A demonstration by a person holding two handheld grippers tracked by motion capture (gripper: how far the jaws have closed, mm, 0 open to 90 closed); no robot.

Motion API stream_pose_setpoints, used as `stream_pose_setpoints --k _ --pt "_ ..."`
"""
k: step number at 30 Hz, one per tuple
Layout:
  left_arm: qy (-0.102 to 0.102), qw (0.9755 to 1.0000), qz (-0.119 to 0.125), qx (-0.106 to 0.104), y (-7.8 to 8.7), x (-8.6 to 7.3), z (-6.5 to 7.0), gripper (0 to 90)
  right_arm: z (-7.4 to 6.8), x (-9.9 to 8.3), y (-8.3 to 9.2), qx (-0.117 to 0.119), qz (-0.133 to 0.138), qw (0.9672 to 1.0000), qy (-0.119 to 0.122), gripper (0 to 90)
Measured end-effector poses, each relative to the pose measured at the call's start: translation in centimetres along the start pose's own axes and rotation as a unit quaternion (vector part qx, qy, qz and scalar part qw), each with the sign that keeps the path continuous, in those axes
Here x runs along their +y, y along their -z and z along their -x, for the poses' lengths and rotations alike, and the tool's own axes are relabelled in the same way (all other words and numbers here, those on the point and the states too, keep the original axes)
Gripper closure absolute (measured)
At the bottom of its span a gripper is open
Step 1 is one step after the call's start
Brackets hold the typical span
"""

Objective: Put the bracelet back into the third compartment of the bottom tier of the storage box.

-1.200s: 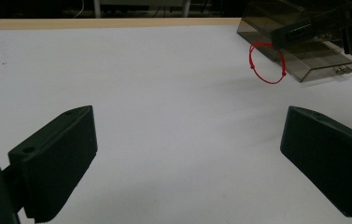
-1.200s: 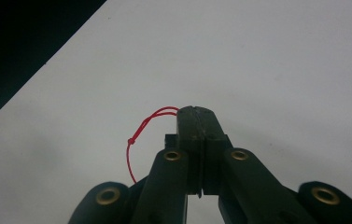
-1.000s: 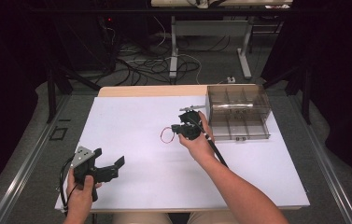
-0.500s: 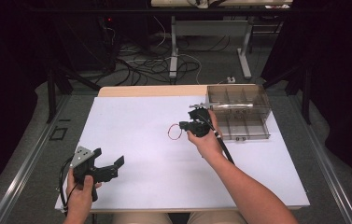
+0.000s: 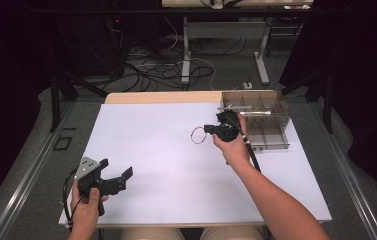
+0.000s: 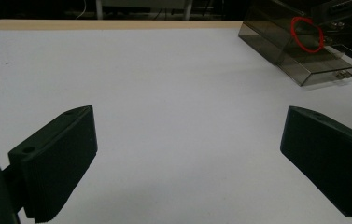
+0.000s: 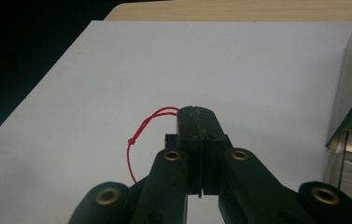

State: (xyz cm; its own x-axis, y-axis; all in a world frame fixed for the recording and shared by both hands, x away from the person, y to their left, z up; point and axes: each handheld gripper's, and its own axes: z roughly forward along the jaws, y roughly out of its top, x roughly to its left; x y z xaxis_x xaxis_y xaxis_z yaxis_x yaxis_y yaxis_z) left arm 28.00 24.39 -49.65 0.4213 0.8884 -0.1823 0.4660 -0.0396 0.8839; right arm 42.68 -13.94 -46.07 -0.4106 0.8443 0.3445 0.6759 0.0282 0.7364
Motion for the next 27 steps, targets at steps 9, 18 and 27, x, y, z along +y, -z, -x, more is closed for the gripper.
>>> stream_pose_setpoints --k 9,18,27 --pt "0.003 1.0 0.001 0.001 -0.1 0.0 -0.1 4.0 1.3 0.4 0.9 -0.007 0.013 0.9998 -0.017 90.0" --pt "0.008 1.0 0.001 0.001 -0.2 0.0 -0.2 5.3 3.0 0.8 2.1 -0.015 0.028 0.9989 -0.033 90.0" --pt "0.008 1.0 0.002 0.002 -0.4 0.1 -0.1 5.6 4.5 0.9 3.5 -0.029 0.042 0.9978 -0.043 90.0"
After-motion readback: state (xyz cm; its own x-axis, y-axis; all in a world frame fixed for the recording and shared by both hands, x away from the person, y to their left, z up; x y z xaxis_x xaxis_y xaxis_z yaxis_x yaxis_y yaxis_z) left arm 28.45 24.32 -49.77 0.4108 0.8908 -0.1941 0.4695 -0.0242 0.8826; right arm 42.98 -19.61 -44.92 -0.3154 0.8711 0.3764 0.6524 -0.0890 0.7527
